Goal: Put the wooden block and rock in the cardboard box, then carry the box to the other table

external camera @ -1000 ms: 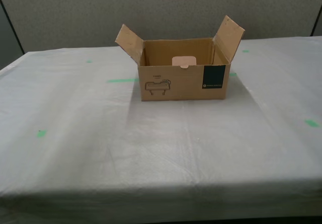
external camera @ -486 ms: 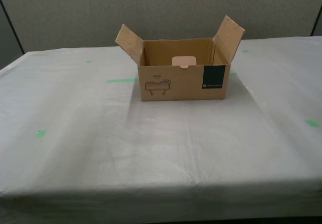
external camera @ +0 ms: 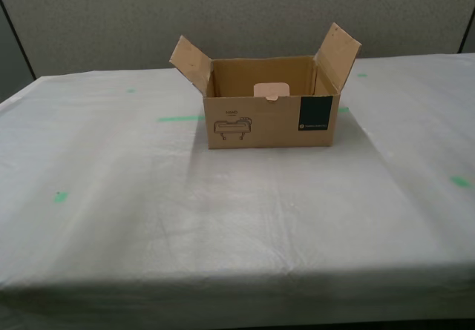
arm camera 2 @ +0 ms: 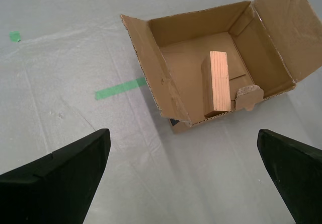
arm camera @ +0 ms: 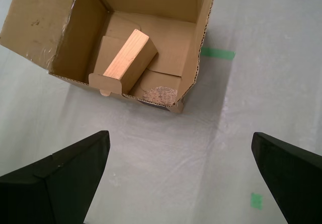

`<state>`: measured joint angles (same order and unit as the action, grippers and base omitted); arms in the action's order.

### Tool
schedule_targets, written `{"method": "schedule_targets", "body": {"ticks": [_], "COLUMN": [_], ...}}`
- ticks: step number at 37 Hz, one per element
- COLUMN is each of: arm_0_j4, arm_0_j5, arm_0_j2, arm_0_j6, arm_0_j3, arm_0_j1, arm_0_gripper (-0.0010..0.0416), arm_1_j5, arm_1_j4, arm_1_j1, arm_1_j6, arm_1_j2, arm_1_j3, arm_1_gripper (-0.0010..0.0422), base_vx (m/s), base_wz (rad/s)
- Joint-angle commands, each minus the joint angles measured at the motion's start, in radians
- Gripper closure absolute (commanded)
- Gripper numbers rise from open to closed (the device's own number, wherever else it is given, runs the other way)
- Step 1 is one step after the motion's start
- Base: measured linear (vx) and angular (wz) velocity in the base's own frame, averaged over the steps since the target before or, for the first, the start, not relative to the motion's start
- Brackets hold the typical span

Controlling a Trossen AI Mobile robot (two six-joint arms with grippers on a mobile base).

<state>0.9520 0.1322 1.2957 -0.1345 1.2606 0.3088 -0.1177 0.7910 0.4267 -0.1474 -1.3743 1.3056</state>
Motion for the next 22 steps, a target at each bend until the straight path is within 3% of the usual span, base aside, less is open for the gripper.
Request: {"method": "schedule_targets", "body": {"ticks": [1,22], "arm_0_j4": [-0.002,-0.002], "arm_0_j5": [-0.003,-0.002], "arm_0_j2": [0.000,0.000], "arm_0_j6": [0.000,0.000], "arm_0_j3": [0.001,0.001], "arm_0_j1": [0.001,0.000], "arm_0_gripper": [0.0012,0.0012], "arm_1_j5": [-0.003,-0.003], "arm_1_j4": [-0.001,-0.001], "arm_1_j1": [0.000,-0.001], "arm_1_j6": [0.001,0.001], "arm_1_j2": [0.000,0.000], "arm_1_j3": [0.001,0.001], "arm_1_gripper": [0.0012,0.0012], "base_vx": [0.000,0.000], "base_wz": [0.000,0.000]}}
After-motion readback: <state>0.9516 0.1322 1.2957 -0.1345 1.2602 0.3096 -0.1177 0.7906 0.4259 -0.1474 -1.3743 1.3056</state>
